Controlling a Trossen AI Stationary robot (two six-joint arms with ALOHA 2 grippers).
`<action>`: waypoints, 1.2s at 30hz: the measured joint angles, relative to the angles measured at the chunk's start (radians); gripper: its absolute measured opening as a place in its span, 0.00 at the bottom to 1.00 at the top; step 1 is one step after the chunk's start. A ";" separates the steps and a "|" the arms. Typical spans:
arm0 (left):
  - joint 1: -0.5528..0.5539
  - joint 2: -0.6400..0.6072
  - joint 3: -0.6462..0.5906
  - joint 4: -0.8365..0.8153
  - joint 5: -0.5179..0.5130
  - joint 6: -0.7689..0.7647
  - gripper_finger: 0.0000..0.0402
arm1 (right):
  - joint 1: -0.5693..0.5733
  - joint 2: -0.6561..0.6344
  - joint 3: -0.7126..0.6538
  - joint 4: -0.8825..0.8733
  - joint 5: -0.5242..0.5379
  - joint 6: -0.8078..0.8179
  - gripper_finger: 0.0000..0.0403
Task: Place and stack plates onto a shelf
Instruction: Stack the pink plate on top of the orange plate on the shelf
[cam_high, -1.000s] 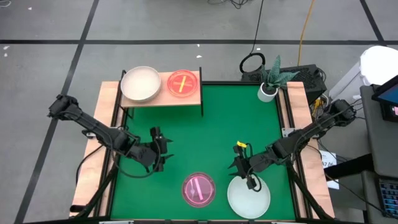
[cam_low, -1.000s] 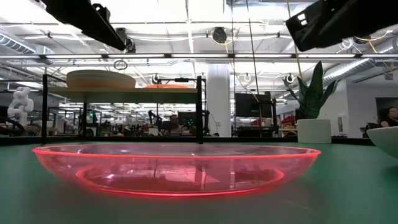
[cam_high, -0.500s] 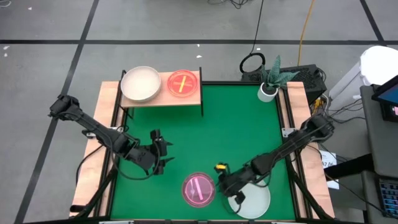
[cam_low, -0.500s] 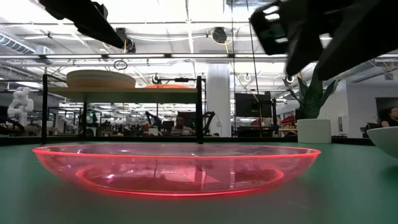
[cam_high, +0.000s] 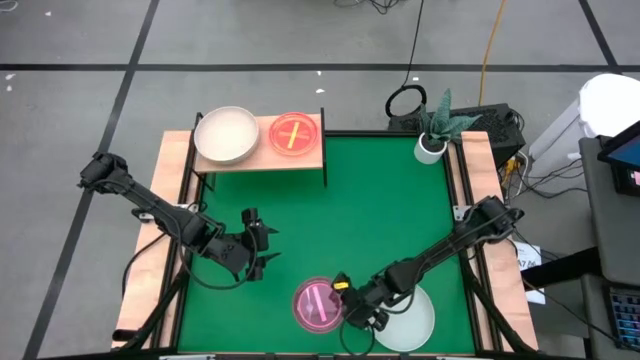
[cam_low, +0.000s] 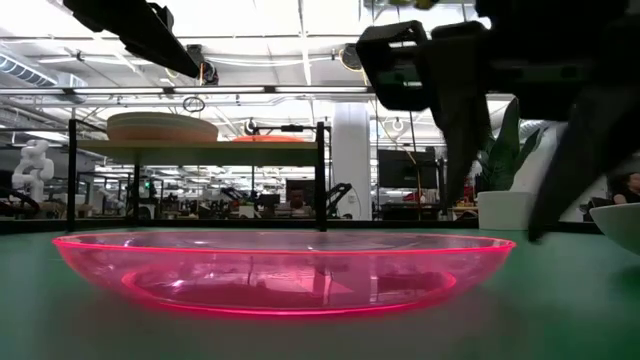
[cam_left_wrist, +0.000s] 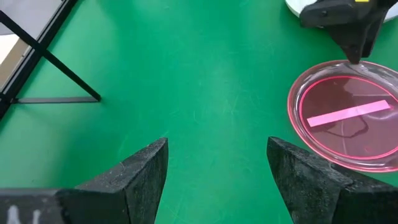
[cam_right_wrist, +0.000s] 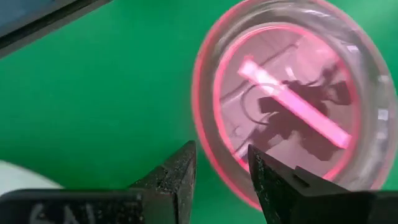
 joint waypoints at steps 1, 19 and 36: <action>0.000 0.000 0.000 0.000 0.000 0.000 0.69 | 0.000 0.003 0.000 -0.003 -0.008 -0.006 0.32; 0.000 0.000 0.000 0.000 0.000 0.001 0.69 | -0.012 0.058 -0.014 0.039 -0.007 -0.303 0.24; 0.000 0.000 0.000 0.000 0.000 0.007 0.69 | 0.004 0.063 -0.015 0.056 0.078 -0.390 0.01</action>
